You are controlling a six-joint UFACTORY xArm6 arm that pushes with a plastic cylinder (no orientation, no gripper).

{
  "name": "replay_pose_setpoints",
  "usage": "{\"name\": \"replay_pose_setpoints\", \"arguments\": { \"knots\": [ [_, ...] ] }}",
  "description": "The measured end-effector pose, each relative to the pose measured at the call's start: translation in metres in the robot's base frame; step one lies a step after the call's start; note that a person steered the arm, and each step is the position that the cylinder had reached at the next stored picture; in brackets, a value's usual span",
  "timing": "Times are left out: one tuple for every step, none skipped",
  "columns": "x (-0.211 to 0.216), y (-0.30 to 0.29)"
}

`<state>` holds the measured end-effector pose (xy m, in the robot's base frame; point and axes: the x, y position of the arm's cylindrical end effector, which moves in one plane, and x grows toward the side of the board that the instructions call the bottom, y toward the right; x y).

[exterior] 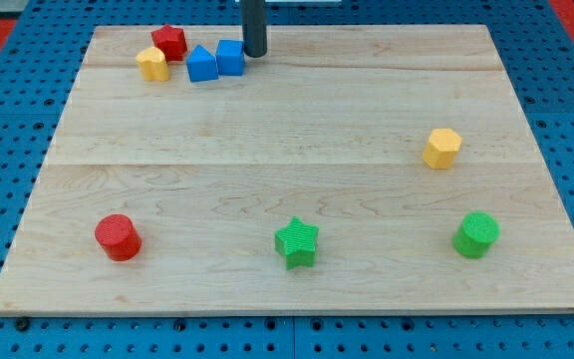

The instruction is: Point your arm to the center right

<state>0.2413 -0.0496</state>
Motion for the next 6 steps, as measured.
{"name": "replay_pose_setpoints", "arguments": {
  "knots": [
    [0.000,-0.030],
    [0.016,-0.004],
    [0.064,0.111],
    [0.116,0.232],
    [0.173,0.311],
    [0.193,0.244]
  ]
}}
